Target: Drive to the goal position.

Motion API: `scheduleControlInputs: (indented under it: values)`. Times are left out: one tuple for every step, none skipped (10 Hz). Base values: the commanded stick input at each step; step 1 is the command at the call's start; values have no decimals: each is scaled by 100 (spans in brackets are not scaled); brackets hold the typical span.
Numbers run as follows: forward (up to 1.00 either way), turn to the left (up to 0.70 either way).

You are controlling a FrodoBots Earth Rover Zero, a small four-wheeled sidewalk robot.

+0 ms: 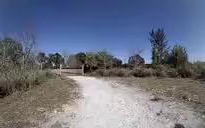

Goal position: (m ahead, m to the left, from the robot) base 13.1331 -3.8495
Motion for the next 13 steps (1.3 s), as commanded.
scheduleControlInputs:
  values:
    - [70,14]
    - [70,14]
    - [70,12]
    - [70,8]
    - [70,4]
    - [70,0]
    - [70,0]
    - [70,-4]
    - [70,-14]
    - [70,-17]
    - [70,-17]
    - [70,-13]
    - [70,-10]
